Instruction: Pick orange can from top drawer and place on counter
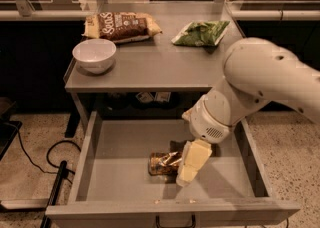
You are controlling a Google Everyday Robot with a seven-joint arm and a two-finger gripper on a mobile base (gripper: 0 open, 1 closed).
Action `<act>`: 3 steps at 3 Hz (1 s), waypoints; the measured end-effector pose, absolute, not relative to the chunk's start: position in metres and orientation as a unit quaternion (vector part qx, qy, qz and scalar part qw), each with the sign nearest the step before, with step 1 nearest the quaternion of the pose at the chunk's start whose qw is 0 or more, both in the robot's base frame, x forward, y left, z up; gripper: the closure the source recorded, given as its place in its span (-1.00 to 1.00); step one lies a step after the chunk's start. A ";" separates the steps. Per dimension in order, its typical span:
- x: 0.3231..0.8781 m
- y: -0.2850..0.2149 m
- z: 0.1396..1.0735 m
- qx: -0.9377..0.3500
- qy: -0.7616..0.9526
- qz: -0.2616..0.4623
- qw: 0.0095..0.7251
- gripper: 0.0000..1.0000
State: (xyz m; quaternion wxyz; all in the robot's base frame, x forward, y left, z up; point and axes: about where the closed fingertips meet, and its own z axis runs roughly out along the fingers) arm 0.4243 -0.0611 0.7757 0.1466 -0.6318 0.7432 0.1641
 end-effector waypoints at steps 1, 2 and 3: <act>0.428 -0.058 0.746 -0.619 0.751 0.171 0.154 -1.00; 0.437 -0.055 0.726 -0.619 0.749 0.170 0.164 -1.00; 0.451 -0.056 0.715 -0.620 0.746 0.167 0.178 -1.00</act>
Offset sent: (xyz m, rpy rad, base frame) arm 0.0266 0.0076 -0.0745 0.0497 -0.0321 -0.0358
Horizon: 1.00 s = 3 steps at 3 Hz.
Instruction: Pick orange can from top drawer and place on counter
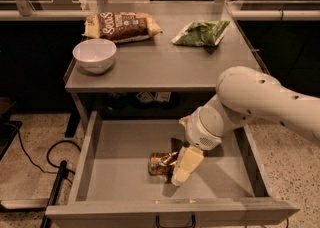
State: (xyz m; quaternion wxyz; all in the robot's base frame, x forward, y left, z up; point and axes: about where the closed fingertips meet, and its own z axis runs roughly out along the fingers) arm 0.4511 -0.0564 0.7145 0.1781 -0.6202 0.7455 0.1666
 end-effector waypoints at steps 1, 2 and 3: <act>0.459 -0.057 0.700 -0.619 0.743 0.172 0.187 -1.00; 0.464 -0.056 0.682 -0.619 0.741 0.180 0.187 -1.00; 0.466 -0.051 0.664 -0.620 0.738 0.192 0.184 -1.00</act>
Offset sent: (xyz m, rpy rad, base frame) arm 0.0190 -0.0008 -0.0532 0.0486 0.0134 0.0058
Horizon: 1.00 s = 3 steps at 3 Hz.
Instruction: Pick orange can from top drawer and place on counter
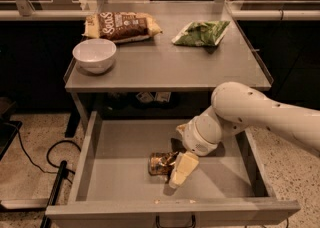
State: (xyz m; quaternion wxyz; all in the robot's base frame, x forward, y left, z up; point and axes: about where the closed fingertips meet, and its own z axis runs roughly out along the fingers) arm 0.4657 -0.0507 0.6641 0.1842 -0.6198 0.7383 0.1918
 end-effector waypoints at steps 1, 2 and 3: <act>0.470 -0.046 0.651 -0.622 0.736 0.198 0.181 -1.00; 0.468 -0.043 0.636 -0.621 0.737 0.206 0.173 -1.00; 0.466 -0.040 0.625 -0.620 0.738 0.212 0.165 -1.00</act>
Offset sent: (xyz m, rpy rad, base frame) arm 0.0017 0.0099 -0.0447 0.0089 0.0581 0.0126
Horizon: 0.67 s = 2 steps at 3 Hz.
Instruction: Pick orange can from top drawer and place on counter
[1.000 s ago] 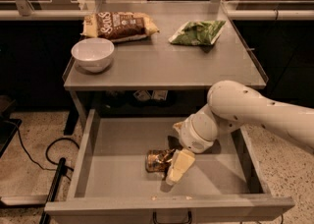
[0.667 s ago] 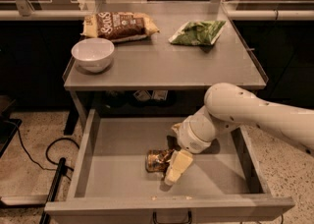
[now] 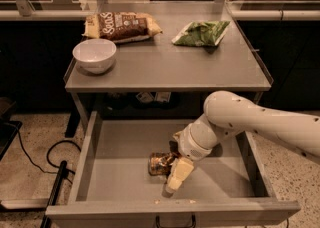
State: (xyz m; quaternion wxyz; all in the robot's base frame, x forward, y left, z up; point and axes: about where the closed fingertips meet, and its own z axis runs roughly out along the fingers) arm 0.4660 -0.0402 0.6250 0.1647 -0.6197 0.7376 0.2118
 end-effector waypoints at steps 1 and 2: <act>0.465 -0.038 0.618 -0.618 0.741 0.213 0.156 -1.00; 0.465 -0.038 0.618 -0.618 0.741 0.213 0.156 -0.67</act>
Offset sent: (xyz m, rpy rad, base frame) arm -0.0006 0.0022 -0.0066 -0.0092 0.0156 -0.0028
